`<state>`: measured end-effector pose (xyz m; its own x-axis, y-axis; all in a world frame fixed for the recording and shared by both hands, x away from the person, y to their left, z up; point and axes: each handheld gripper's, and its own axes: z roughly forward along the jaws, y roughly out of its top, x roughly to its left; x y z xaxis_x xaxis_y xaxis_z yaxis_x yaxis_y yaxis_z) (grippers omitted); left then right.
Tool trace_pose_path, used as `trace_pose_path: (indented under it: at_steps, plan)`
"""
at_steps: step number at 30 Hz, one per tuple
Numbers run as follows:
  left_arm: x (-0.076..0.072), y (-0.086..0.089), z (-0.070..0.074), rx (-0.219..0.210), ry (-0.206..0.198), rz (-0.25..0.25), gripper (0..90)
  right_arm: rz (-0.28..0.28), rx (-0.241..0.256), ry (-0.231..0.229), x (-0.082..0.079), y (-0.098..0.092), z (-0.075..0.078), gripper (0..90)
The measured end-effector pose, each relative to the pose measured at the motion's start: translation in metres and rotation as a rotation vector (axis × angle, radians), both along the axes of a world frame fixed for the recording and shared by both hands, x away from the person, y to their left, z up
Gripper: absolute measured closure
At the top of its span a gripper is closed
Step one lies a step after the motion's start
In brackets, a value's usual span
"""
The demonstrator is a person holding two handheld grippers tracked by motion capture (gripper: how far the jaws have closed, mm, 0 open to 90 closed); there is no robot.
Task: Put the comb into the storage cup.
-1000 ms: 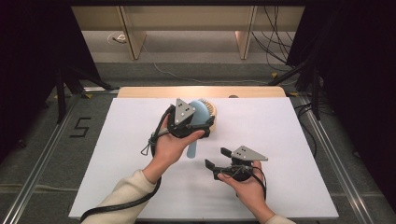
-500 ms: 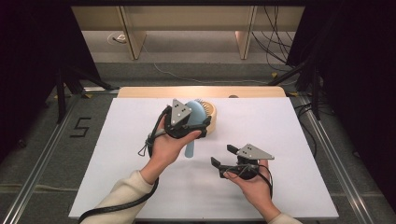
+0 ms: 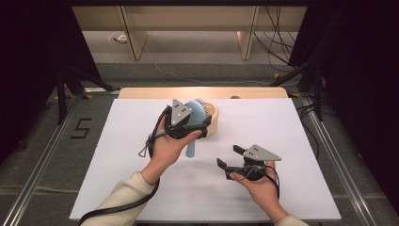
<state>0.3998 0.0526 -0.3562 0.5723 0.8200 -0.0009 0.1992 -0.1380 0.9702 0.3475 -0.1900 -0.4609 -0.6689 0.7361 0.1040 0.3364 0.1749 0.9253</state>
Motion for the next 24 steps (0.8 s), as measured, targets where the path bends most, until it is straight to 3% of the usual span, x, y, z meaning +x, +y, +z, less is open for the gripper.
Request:
trace_pose_path:
  at_steps: [13,24]
  plan:
    - [0.002,0.005,0.003,-0.023,-0.014,0.010,19.5,0.034,-0.006,-0.019,-0.001,-0.010,0.001,18.5]
    - [0.007,0.006,0.003,-0.014,-0.010,0.015,19.5,0.055,-0.008,-0.035,-0.004,-0.018,0.003,18.4]
